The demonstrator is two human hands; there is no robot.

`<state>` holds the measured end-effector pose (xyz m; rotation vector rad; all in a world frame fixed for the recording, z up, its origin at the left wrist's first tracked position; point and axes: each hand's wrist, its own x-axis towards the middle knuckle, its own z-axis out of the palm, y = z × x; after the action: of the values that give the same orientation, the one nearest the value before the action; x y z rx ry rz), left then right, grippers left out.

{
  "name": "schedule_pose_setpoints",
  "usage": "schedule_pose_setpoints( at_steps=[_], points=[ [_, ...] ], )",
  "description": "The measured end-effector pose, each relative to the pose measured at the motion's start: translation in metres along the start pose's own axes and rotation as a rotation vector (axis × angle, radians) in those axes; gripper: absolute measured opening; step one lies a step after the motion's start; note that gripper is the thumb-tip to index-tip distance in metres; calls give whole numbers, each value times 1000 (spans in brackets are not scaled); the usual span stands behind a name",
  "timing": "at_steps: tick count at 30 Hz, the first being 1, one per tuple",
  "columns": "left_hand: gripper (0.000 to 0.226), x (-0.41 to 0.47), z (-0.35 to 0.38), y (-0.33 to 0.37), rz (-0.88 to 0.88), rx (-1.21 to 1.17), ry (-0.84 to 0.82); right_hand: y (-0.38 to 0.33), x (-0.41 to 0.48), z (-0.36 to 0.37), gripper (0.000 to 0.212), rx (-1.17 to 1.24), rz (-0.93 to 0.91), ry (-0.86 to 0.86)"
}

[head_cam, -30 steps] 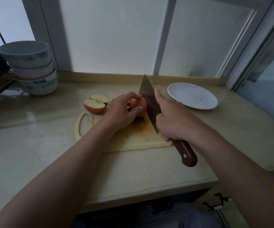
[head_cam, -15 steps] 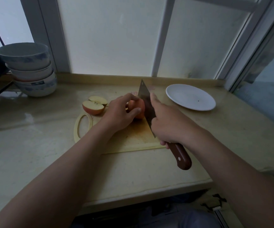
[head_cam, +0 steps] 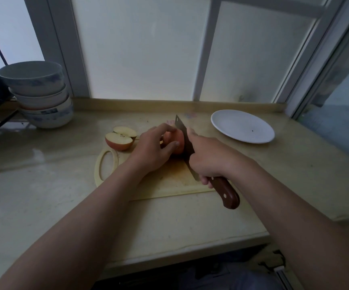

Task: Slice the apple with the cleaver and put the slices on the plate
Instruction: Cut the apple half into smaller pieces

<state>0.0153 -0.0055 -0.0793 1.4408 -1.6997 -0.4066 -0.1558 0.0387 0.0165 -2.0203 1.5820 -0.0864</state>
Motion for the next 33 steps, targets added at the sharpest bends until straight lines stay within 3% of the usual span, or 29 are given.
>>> schedule_pose_setpoints(
  at_steps=[6,16,25,33],
  points=[
    [35,-3,-2,0,-4,-51,9,14,-11,1,97,69,29,6],
    [40,-3,-6,0,-29,-64,-32,49,-9,-2,85,476,-22,148],
    [46,-4,-6,0,-55,-109,16,84,1,-5,70,770,-65,147],
    [71,-5,-6,2,-111,-120,38,119,16,7,68,977,-45,114]
  ],
)
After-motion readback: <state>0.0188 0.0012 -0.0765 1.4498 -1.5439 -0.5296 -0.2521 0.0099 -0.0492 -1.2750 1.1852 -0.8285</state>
